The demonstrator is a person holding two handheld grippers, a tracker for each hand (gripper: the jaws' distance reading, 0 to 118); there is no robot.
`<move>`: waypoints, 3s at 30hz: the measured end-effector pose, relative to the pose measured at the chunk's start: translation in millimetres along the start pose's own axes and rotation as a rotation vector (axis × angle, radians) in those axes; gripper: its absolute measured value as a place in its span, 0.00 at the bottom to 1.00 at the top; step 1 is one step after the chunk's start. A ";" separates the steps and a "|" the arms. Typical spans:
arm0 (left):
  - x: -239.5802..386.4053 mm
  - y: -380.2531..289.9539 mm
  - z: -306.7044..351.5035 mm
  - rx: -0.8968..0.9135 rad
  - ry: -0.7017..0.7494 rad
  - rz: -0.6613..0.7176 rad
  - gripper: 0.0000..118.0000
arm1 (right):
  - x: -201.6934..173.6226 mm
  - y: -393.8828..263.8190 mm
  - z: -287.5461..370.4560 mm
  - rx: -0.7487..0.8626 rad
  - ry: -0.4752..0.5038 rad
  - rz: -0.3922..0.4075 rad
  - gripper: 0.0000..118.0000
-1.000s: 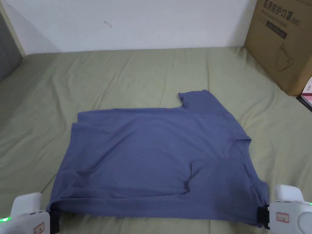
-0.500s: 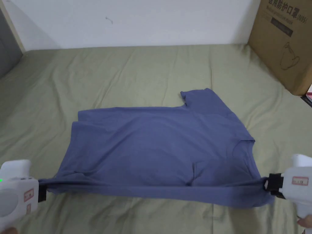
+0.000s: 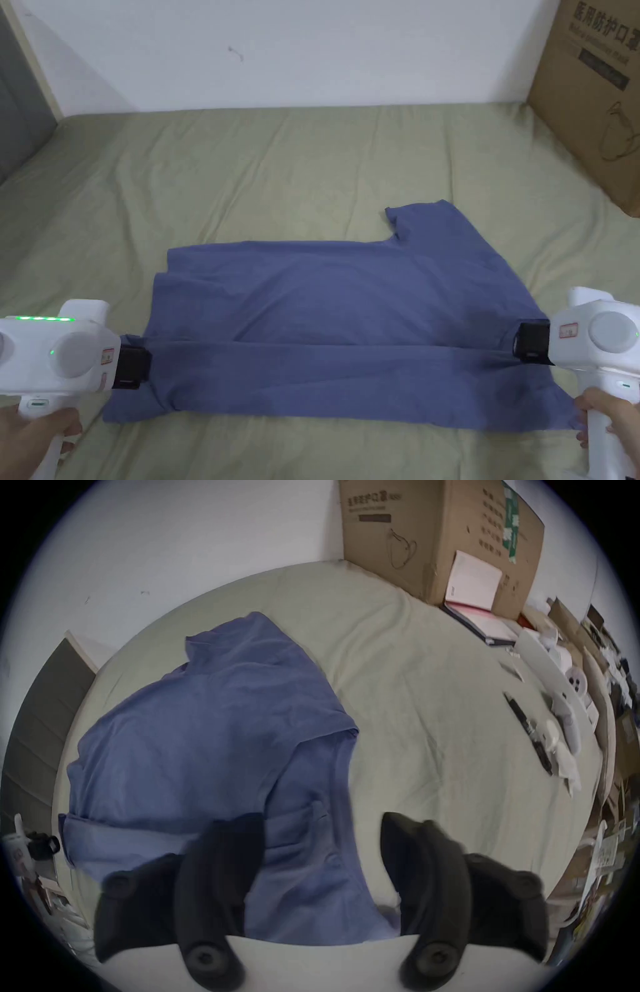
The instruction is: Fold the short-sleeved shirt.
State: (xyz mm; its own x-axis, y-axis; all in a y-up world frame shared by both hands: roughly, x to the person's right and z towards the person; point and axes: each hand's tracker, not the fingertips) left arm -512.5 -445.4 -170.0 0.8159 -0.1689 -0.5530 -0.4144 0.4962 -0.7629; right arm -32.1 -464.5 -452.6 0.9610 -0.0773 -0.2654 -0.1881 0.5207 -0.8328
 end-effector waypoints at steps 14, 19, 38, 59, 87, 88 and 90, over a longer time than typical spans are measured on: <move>2.3 -82.3 26.0 0.040 -0.130 0.132 0.07 | -40.1 -89.8 53.8 0.036 0.125 0.086 0.00; -0.4 -55.3 -15.8 0.017 -0.133 0.168 0.80 | -16.3 -95.7 38.0 -0.010 0.163 -0.025 0.00; 1.7 -44.7 -22.7 -0.042 -0.135 0.093 0.04 | 56.0 -61.5 -15.9 -0.109 0.090 -0.180 0.49; -14.6 -111.3 21.4 -0.087 -0.085 -0.049 0.04 | 52.9 -105.4 61.3 -0.123 0.088 -0.093 0.08; 55.8 -4.7 17.7 0.041 -0.166 0.055 0.00 | -60.4 3.6 -6.4 -0.036 0.188 0.126 0.00; 56.7 -1.9 15.1 0.039 -0.171 0.059 0.00 | -57.6 18.7 -13.6 -0.014 0.177 0.134 0.00; 58.6 2.5 11.4 0.040 -0.174 0.049 0.00 | -51.8 52.0 -33.2 -0.022 0.154 0.157 0.18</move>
State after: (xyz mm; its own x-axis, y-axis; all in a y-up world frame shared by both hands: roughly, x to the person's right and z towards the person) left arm -461.2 -444.4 -200.5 0.8539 0.0045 -0.5204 -0.4421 0.5341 -0.7206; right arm -98.4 -461.7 -498.3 0.8776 -0.1269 -0.4622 -0.3387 0.5181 -0.7854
